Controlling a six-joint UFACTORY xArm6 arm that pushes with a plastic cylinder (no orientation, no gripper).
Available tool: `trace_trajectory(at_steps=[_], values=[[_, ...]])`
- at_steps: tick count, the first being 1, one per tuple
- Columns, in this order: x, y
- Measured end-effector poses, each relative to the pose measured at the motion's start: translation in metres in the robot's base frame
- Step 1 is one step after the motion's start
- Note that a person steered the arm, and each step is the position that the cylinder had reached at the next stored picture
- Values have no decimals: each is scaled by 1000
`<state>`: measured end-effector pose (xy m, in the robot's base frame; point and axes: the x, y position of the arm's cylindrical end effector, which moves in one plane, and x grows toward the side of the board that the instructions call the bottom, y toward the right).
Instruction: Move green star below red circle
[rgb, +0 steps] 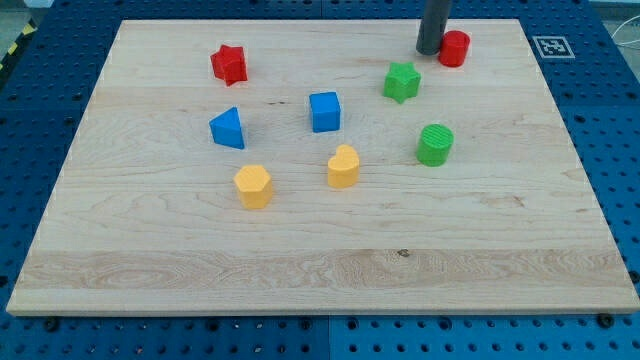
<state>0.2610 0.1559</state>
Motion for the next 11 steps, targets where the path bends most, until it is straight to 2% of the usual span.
trace_trajectory(at_steps=[2,4,6,8,10,11], values=[[0,35],[5,28],[4,-100],[65,-93],[69,-30],[96,-27]])
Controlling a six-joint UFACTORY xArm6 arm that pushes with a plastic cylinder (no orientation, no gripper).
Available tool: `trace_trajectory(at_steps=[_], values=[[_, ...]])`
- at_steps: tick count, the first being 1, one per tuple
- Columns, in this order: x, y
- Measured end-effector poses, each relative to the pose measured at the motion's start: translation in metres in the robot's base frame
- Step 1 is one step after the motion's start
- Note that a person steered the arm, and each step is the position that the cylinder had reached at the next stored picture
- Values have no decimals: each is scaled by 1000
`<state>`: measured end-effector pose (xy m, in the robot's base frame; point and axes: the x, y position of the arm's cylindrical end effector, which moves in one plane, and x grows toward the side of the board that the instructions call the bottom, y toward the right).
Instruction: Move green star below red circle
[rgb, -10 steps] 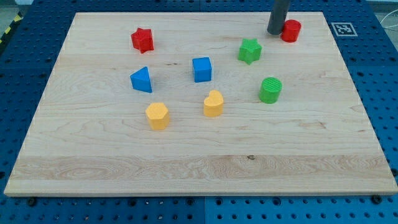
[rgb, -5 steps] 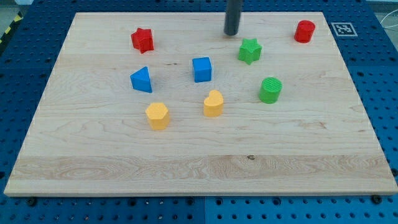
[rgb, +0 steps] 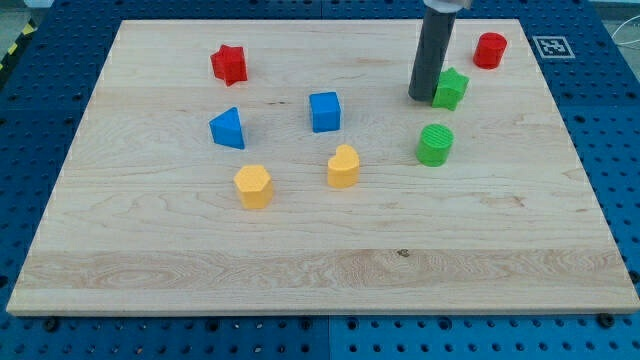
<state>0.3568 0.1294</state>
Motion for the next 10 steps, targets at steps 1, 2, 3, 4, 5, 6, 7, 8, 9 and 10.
trace_trajectory(at_steps=[1,2,3,4,5,6,7,8,9,10], values=[[6,18],[6,42],[10,59],[10,76],[10,84],[19,97],[19,103],[15,103],[15,107],[11,107]])
